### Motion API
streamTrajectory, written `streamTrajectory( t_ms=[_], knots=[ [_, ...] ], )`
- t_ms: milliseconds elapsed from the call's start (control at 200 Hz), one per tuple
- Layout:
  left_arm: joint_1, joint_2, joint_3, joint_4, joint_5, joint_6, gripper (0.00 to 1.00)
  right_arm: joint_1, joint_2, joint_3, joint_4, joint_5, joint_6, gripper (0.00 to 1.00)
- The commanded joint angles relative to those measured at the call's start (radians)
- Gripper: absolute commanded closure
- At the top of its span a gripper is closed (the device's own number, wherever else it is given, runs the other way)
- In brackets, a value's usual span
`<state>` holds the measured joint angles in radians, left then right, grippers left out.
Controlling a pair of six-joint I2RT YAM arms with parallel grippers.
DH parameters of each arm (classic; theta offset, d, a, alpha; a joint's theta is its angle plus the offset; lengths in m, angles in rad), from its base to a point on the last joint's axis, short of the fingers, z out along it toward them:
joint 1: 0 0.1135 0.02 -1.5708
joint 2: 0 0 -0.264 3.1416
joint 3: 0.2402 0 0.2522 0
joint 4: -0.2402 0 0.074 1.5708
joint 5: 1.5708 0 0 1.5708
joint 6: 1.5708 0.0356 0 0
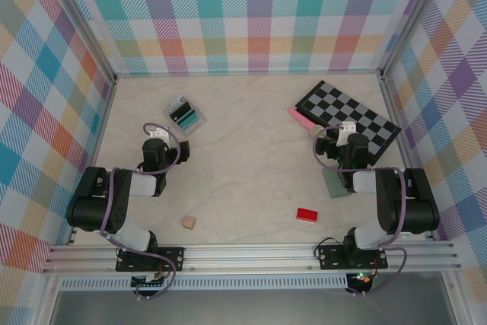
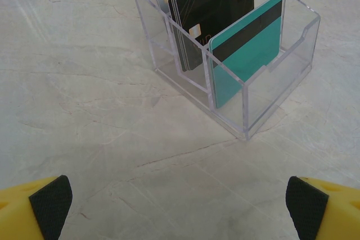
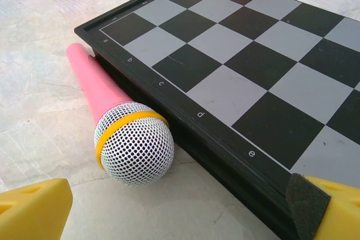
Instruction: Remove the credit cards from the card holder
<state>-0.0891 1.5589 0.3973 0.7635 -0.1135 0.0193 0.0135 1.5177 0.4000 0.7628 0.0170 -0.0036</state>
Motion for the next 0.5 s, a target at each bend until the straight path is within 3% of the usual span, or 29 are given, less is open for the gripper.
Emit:
streamTrajectory(
  t_ms=[0,230,495],
  knots=[
    [0.014,0.005,0.018,0.050,0.000,0.009,0.00,-0.004,0.009,0.017,0.037,-0.017,0.016,0.00],
    [0.014,-0.045,0.037,-0.017,-0.017,0.000,0.00,-0.003,-0.140,0.049,-0.124,-0.009,0.017,0.00],
    [0.013,-0.274,0.100,-0.357,-0.071,-0.078,0.00,0.000,-0.374,0.137,-0.509,-0.008,0.176,0.00]
  ],
)
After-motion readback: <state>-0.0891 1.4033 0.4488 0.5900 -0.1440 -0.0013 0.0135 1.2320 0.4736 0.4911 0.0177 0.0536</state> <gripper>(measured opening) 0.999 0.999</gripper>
